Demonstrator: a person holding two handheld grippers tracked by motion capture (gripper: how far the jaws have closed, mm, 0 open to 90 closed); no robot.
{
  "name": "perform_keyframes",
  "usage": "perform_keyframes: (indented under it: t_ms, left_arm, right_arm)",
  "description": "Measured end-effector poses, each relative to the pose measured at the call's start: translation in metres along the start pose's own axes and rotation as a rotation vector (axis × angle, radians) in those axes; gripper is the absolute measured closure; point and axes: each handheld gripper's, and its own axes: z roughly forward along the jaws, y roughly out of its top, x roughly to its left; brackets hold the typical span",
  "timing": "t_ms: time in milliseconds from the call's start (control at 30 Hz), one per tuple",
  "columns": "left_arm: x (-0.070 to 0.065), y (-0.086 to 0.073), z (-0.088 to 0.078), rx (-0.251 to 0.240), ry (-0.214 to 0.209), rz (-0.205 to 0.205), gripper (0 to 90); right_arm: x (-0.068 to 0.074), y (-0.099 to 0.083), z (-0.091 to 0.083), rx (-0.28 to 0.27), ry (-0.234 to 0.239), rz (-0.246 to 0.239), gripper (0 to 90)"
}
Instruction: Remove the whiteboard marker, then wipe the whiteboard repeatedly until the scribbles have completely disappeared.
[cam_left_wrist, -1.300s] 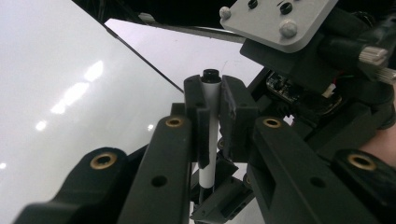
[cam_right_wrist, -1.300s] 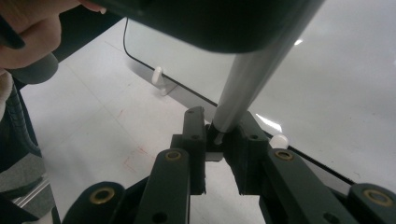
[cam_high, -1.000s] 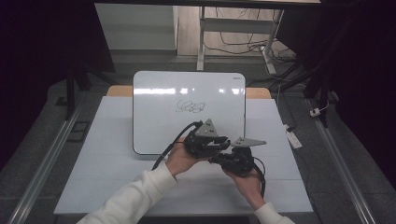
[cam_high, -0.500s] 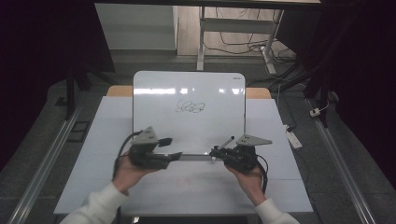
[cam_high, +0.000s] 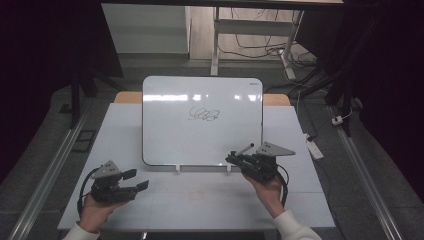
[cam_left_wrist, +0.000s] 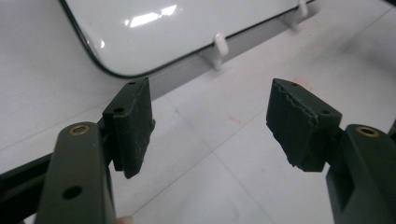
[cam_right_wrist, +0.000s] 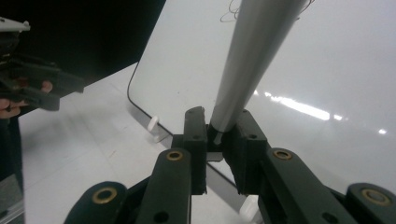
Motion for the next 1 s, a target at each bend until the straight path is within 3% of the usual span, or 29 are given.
perform_keyframes:
  t_ms: [167, 233, 267, 367, 433, 500, 533, 633, 767, 800, 1000]
  left_arm:
    - [0.003, -0.002, 0.003, 0.000, -0.001, -0.005, 31.9]
    - [0.004, -0.003, 0.002, -0.005, 0.002, -0.004, 31.2]
    - [0.005, -0.004, 0.001, -0.008, 0.002, -0.008, 31.2]
    - [0.006, -0.006, 0.000, -0.015, -0.007, -0.013, 30.9]
    - [0.008, -0.007, 0.000, -0.020, -0.014, -0.014, 30.9]
    - [0.009, -0.007, 0.002, -0.020, -0.016, -0.016, 30.9]
    - [0.010, -0.008, 0.002, -0.018, -0.017, -0.016, 30.5]
    - [0.012, -0.008, 0.003, -0.019, -0.016, -0.016, 30.4]
    - [0.014, -0.007, 0.003, -0.025, -0.011, -0.019, 30.1]
    - [0.014, -0.007, 0.003, -0.025, -0.011, -0.020, 30.1]
    - [0.013, -0.008, 0.005, -0.022, -0.014, -0.018, 30.0]
  right_arm:
    - [-0.004, 0.010, 0.007, -0.038, -0.016, -0.018, 77.7]
    - [-0.007, 0.030, 0.020, -0.078, -0.029, -0.036, 77.7]
    - [-0.007, 0.030, 0.020, -0.078, -0.029, -0.036, 77.7]
    - [-0.014, 0.057, 0.040, -0.102, -0.079, -0.082, 77.7]
    - [-0.027, 0.072, 0.057, -0.114, -0.120, -0.070, 77.7]
    - [-0.031, 0.076, 0.063, -0.119, -0.139, -0.068, 77.7]
    - [-0.040, 0.083, 0.074, -0.121, -0.174, -0.064, 77.7]
    - [-0.047, 0.090, 0.084, -0.126, -0.197, -0.051, 77.7]
    - [-0.047, 0.100, 0.104, -0.112, -0.186, -0.062, 77.7]
    - [-0.040, 0.105, 0.118, -0.090, -0.169, -0.089, 77.7]
    - [-0.026, 0.113, 0.148, -0.052, -0.145, -0.142, 77.7]
